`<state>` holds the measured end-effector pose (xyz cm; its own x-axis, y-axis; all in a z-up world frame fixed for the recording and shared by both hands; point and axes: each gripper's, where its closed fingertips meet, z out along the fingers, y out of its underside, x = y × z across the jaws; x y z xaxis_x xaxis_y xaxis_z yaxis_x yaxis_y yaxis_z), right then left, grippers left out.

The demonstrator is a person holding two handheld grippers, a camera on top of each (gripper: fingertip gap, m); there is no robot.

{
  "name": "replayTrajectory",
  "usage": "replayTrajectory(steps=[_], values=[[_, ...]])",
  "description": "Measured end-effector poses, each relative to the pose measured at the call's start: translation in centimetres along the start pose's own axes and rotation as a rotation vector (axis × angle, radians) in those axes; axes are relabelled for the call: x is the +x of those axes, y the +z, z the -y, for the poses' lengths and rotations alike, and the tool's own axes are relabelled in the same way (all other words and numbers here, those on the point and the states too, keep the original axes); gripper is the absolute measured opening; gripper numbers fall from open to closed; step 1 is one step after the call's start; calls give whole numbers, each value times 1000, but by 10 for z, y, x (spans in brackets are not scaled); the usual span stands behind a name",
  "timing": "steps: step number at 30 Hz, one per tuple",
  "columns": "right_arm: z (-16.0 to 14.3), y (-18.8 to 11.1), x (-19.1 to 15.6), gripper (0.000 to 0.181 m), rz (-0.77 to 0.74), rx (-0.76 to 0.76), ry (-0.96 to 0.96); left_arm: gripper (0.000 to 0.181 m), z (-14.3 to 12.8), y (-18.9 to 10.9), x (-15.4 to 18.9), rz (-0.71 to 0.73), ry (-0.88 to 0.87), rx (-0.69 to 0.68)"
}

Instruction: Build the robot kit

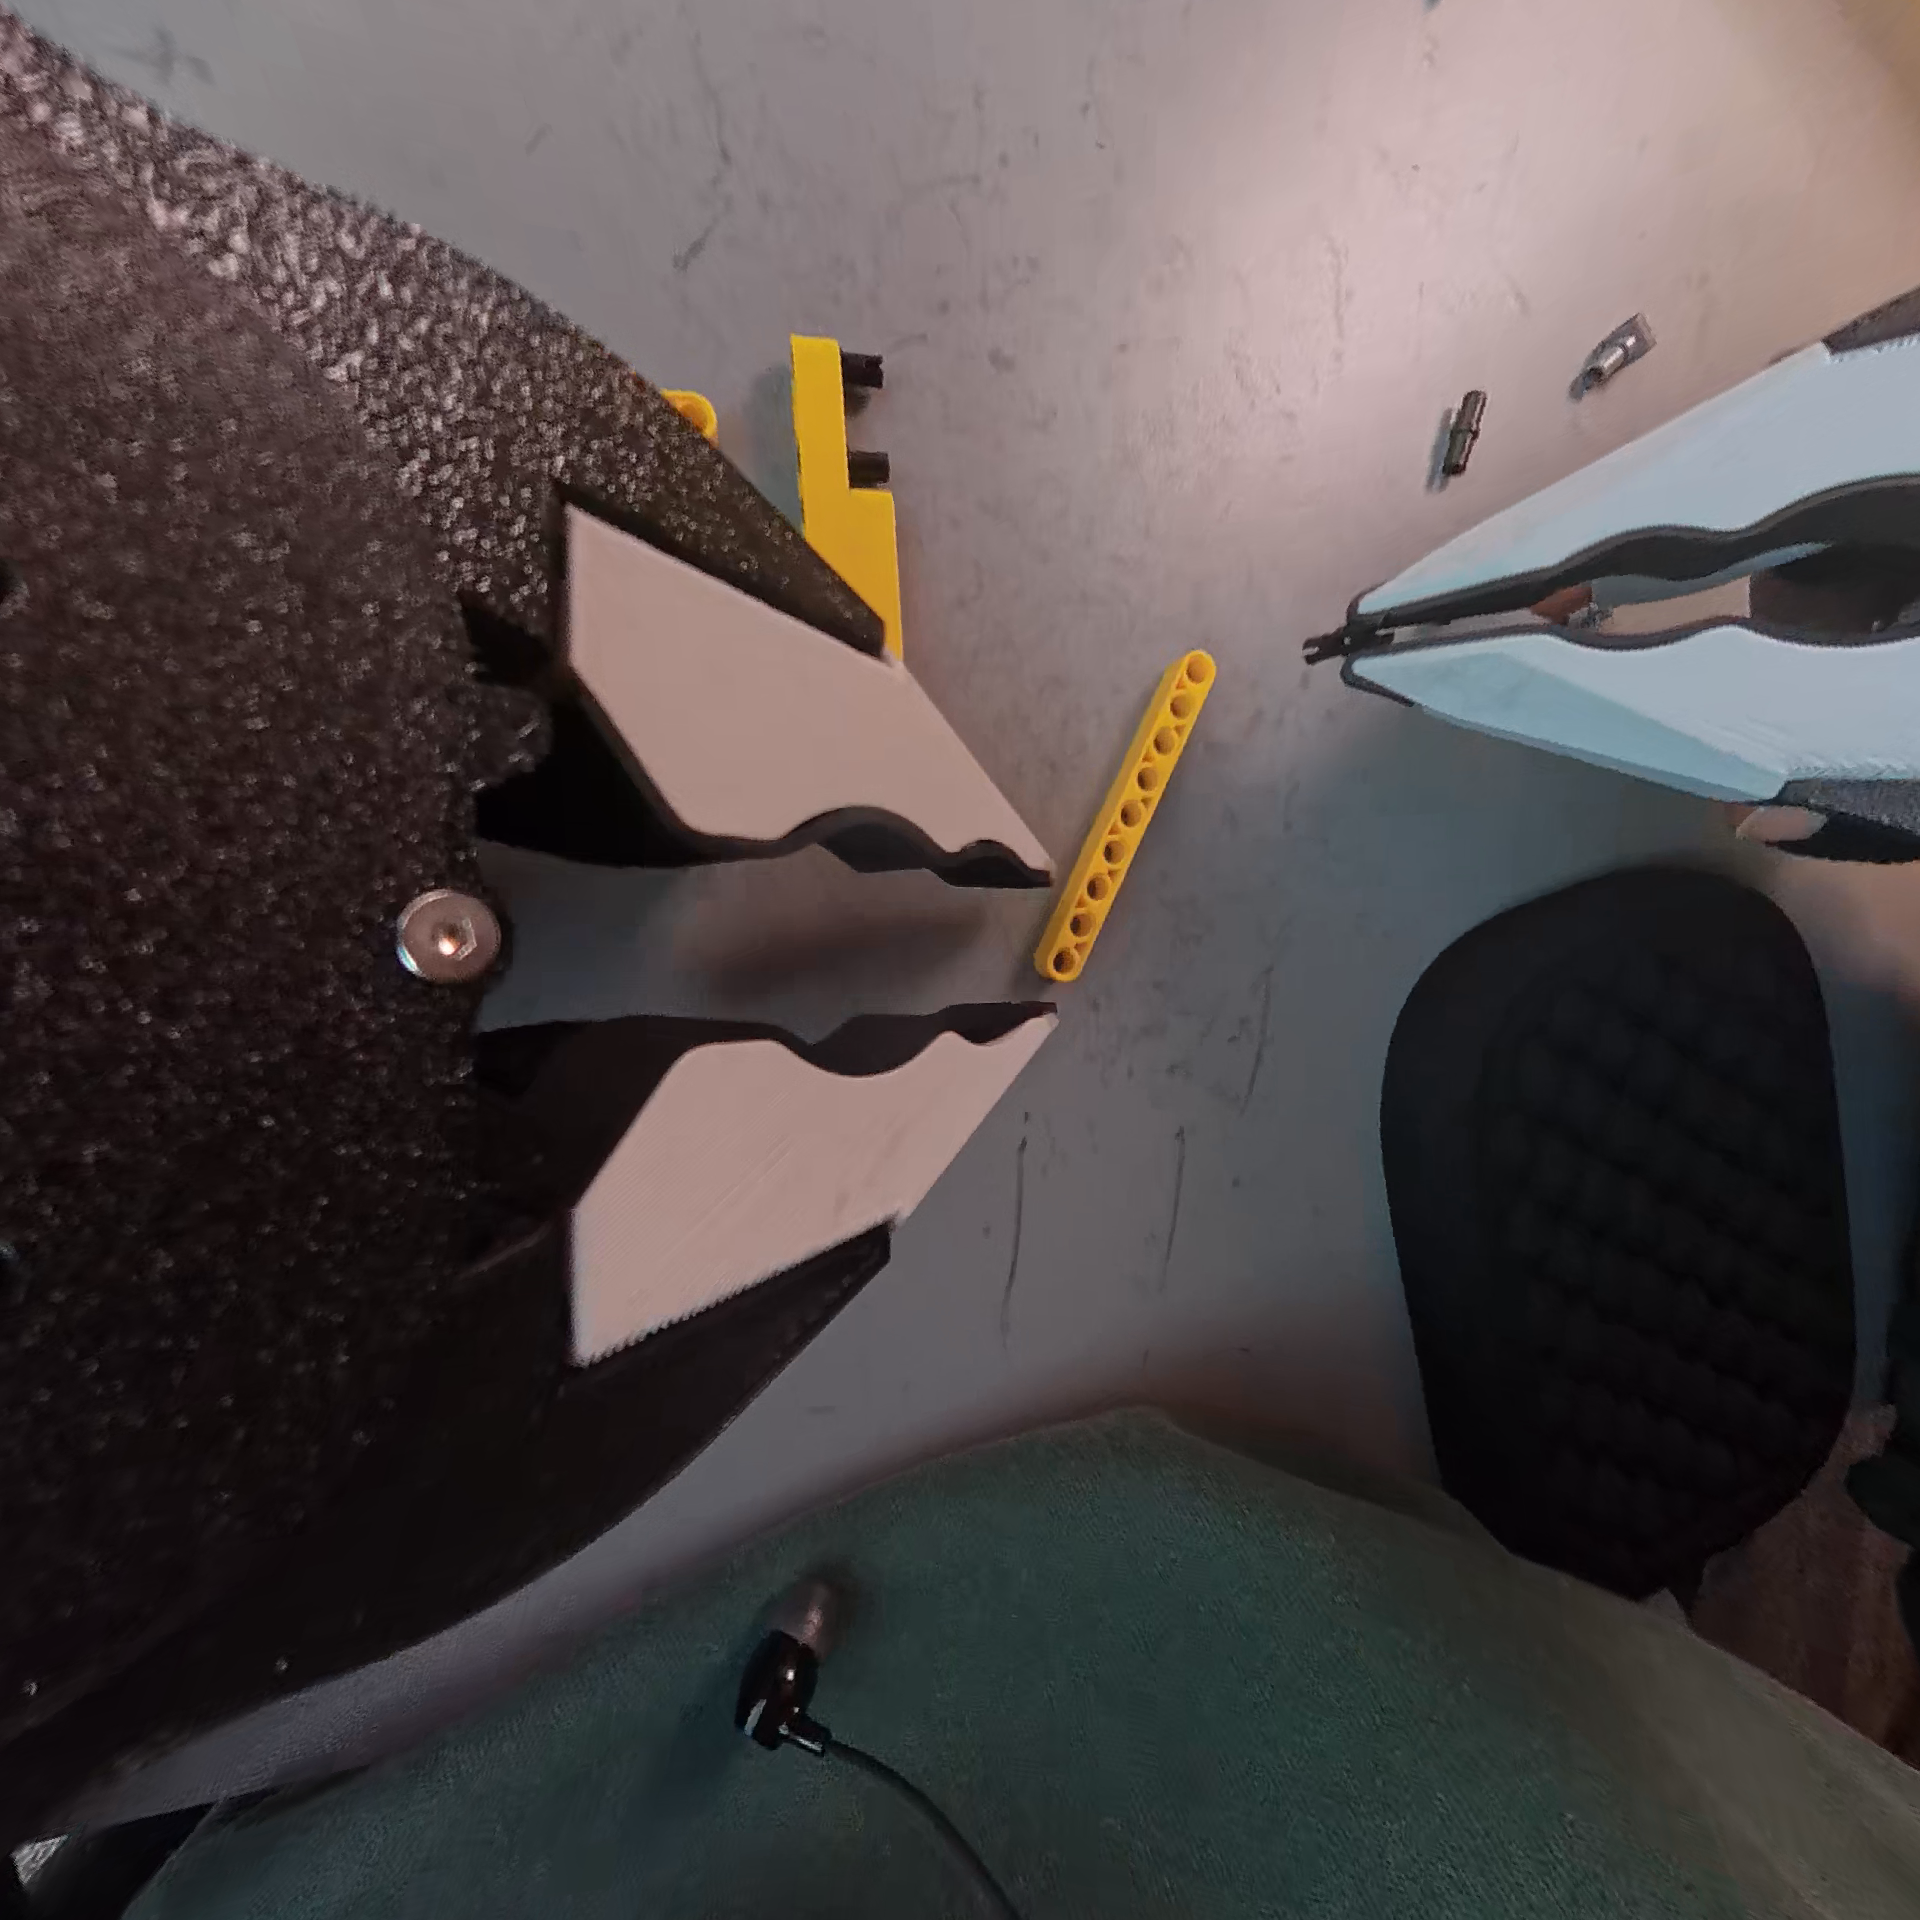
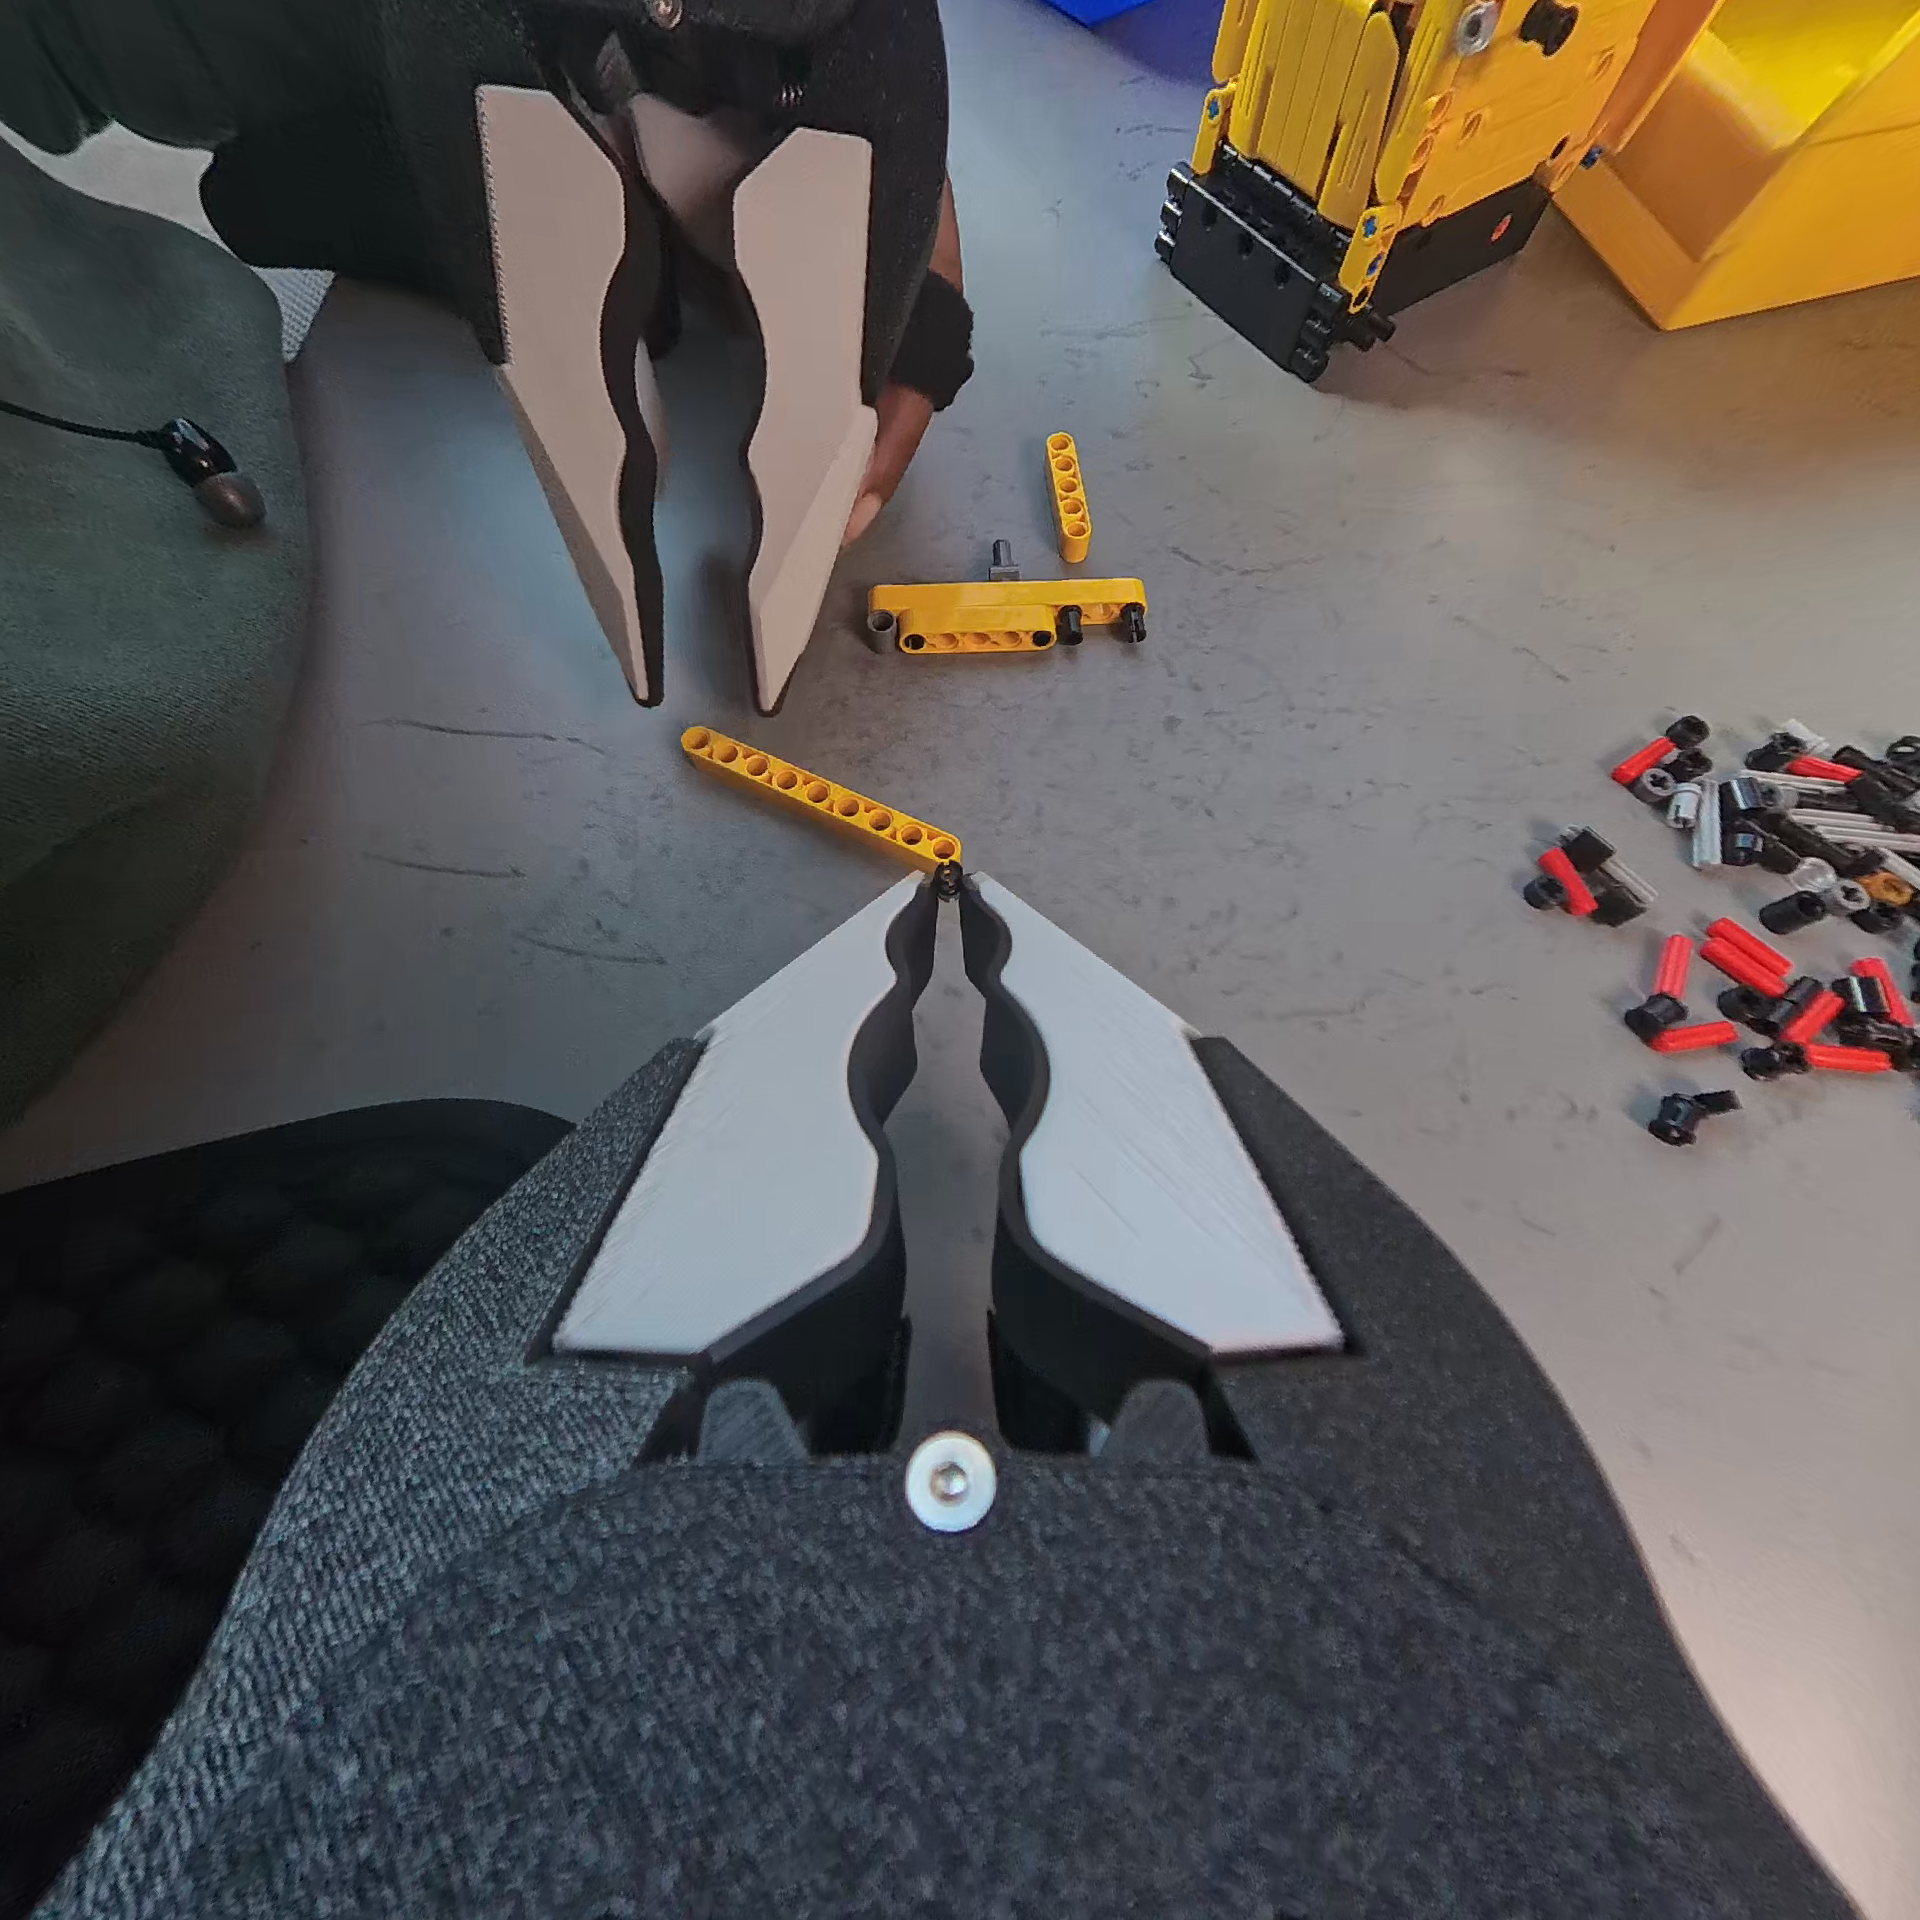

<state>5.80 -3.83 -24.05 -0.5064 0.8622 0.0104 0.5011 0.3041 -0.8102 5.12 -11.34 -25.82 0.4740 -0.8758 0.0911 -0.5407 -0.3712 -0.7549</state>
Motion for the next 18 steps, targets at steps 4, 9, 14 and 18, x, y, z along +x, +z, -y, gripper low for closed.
replayTrajectory(steps=[4,9,14,18], values=[[-1,1,0,4,3,-1,2,21,-7,-1,-7,34,-5,-22],[-2,2,-1,4,7,-4,3,21,-5,7,-4,46,31,-37],[-3,4,-2,4,12,-8,7,21,-4,9,-5,67,43,-38],[-4,5,-2,4,14,-10,7,28,-4,8,-10,89,31,-33]])
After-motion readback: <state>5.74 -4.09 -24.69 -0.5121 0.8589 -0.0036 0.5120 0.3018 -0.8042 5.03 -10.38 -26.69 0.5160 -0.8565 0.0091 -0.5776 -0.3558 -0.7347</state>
